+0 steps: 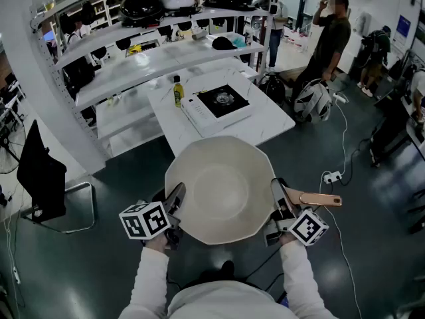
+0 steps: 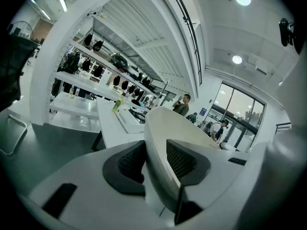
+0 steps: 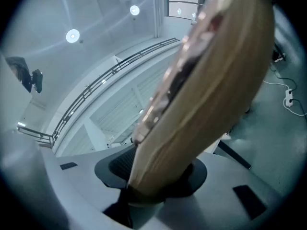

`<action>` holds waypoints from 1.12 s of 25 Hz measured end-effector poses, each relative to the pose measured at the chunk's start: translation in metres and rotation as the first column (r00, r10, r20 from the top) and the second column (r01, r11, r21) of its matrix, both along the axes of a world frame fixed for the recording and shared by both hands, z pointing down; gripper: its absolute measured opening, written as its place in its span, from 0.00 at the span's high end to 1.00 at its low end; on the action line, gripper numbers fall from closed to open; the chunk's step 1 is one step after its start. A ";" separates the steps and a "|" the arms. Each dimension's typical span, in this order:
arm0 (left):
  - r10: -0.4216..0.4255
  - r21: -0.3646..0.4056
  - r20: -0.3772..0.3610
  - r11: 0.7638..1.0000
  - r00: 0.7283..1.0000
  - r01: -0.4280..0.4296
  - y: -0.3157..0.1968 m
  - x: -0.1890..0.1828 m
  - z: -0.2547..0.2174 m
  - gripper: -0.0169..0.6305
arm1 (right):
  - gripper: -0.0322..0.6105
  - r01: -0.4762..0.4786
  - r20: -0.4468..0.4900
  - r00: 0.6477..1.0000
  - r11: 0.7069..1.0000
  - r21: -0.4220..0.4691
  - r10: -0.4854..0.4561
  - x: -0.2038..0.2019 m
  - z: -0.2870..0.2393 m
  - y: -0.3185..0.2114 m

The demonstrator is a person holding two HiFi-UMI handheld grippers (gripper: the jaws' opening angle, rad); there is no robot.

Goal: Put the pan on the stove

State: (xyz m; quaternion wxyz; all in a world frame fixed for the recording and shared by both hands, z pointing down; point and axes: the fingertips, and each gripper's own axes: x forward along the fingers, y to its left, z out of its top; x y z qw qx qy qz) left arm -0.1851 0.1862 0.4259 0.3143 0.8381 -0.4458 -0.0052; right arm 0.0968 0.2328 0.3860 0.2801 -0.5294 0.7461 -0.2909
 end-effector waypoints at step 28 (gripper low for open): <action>-0.029 -0.011 0.001 1.000 1.000 0.029 -0.027 0.035 0.004 0.75 | 0.67 0.019 0.025 1.000 1.000 -0.013 -0.019 0.040 0.012 -0.034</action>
